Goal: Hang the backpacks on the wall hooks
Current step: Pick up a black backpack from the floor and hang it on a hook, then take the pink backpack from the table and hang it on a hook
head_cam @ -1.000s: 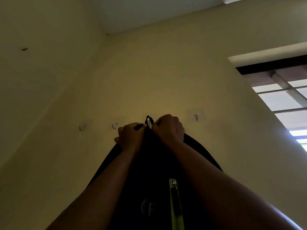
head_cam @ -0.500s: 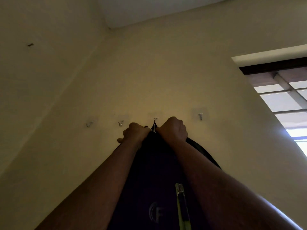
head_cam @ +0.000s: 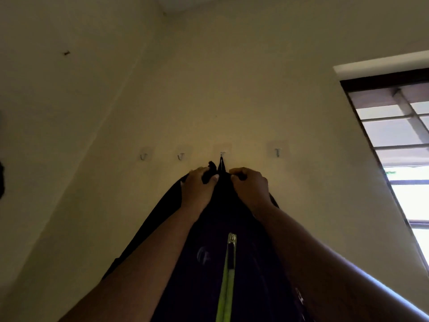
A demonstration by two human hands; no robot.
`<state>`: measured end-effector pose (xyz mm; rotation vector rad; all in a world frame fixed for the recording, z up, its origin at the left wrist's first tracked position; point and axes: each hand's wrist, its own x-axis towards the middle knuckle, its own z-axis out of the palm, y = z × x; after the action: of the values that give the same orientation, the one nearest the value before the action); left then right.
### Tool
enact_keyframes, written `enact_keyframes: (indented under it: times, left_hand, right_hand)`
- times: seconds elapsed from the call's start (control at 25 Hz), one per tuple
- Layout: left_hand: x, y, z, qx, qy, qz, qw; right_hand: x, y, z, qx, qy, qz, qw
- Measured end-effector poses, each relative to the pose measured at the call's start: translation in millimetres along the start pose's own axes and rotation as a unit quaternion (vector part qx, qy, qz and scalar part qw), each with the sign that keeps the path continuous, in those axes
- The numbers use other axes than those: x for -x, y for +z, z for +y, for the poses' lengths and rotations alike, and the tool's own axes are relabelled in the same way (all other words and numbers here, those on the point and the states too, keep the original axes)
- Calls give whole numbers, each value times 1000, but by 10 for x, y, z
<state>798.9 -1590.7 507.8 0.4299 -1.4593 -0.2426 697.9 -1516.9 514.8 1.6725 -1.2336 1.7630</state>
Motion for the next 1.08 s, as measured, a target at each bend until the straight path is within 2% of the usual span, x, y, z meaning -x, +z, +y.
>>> enact_keyframes:
  times: [0.24, 0.4, 0.52, 0.72, 0.92, 1.08]
  left_hand:
    - [888, -236, 288, 103, -68, -80, 989]
    - [1569, -486, 471, 185, -121, -104, 970]
    - [2155, -713, 622, 215, -182, -155, 947]
    - [3137, -903, 698, 271, -269, -246, 891]
    - [4119, -666, 1026, 322, -351, -315, 821]
    - [4855, -359, 1619, 382, -382, -376, 753]
  right_hand:
    - [823, -416, -198, 15, 63, -48, 997]
    - [1491, -664, -215, -33, 182, -31, 982]
    - [2173, -858, -287, -91, 265, -3, 960]
    - [3323, -1273, -537, -111, 387, 74, 912]
    - [4190, -2057, -792, -36, 453, 149, 878]
    - [4703, -2875, -933, 36, 484, 209, 849]
